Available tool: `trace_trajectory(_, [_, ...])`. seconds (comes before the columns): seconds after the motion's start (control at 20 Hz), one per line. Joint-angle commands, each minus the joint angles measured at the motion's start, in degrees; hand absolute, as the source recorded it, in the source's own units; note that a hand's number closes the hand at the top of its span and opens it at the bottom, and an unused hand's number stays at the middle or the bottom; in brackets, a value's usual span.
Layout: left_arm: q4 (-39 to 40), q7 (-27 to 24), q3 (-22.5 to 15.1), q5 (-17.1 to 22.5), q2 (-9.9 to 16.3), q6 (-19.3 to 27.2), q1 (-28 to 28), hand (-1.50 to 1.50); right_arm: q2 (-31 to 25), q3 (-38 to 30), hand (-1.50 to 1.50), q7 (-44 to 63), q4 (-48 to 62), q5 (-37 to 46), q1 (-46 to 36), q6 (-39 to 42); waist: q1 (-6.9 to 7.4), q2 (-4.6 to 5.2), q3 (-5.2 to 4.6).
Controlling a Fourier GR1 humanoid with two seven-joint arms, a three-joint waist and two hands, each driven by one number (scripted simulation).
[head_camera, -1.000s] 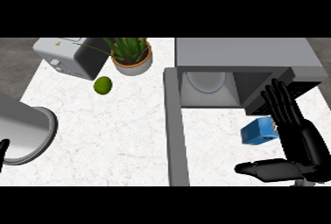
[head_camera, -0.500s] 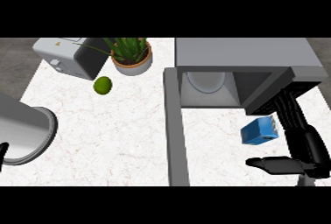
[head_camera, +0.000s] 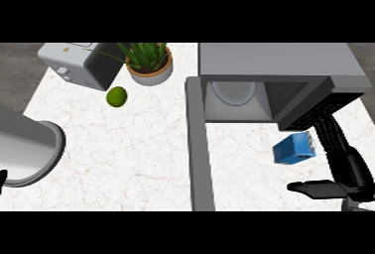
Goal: Pick up the milk, place it into the microwave and close the microwave
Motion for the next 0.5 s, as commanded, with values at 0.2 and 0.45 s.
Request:
trace_trajectory(0.2, [2.3,1.5,2.6,0.9,0.3,-1.1,-4.2,-1.50,-1.9,-0.8,-1.50,-9.4,10.7,2.5,-3.2,2.1,-0.14,0.04,0.00])
trace_trajectory(0.45, [-2.0,1.0,-4.1,-2.9,-0.2,4.6,-0.9,-1.50,1.1,0.9,-1.50,-10.3,14.7,6.0,-6.6,-2.9,0.01,0.03,0.00])
